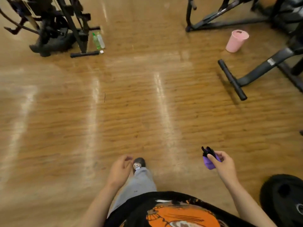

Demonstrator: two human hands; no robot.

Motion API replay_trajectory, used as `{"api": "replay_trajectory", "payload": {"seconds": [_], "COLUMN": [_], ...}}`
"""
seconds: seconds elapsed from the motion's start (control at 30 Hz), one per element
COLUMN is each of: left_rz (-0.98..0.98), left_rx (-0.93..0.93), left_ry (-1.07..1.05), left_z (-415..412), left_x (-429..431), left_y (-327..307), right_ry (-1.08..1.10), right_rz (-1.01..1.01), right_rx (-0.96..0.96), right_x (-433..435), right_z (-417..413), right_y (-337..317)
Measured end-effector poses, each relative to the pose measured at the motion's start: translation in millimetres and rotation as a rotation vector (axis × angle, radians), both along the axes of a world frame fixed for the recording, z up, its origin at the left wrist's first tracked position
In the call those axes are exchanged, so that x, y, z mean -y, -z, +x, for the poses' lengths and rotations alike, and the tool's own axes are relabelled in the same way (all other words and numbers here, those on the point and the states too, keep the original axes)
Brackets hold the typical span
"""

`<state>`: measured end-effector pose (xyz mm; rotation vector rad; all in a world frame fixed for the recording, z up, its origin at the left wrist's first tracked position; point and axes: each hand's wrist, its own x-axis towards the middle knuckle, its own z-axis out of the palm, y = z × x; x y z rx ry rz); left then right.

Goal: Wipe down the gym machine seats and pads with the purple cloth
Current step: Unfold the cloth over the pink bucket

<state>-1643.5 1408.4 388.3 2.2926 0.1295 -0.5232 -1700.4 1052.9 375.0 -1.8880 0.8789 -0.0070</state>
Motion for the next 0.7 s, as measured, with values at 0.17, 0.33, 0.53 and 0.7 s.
{"api": "replay_trajectory", "payload": {"seconds": [0.17, 0.33, 0.53, 0.7], "left_rz": [0.110, 0.074, -0.037, -0.056], "left_rx": [0.070, 0.143, 0.049, -0.098], "left_ry": [0.117, 0.198, 0.207, 0.312], "left_z": [140.7, 248.4, 310.1, 354.9], "left_x": [-35.2, -30.2, 21.1, 70.5], "left_y": [-10.6, -20.5, -6.0, 13.9], "right_ry": [0.093, 0.161, 0.213, 0.226], "right_rz": [-0.014, 0.011, 0.007, 0.014], "right_rx": [0.053, 0.083, 0.060, 0.014], "right_x": [-32.9, -49.4, -33.9, -2.6], "right_z": [91.8, 163.0, 222.9, 293.8], "right_y": [-7.0, -15.2, -11.0, 1.0]}}
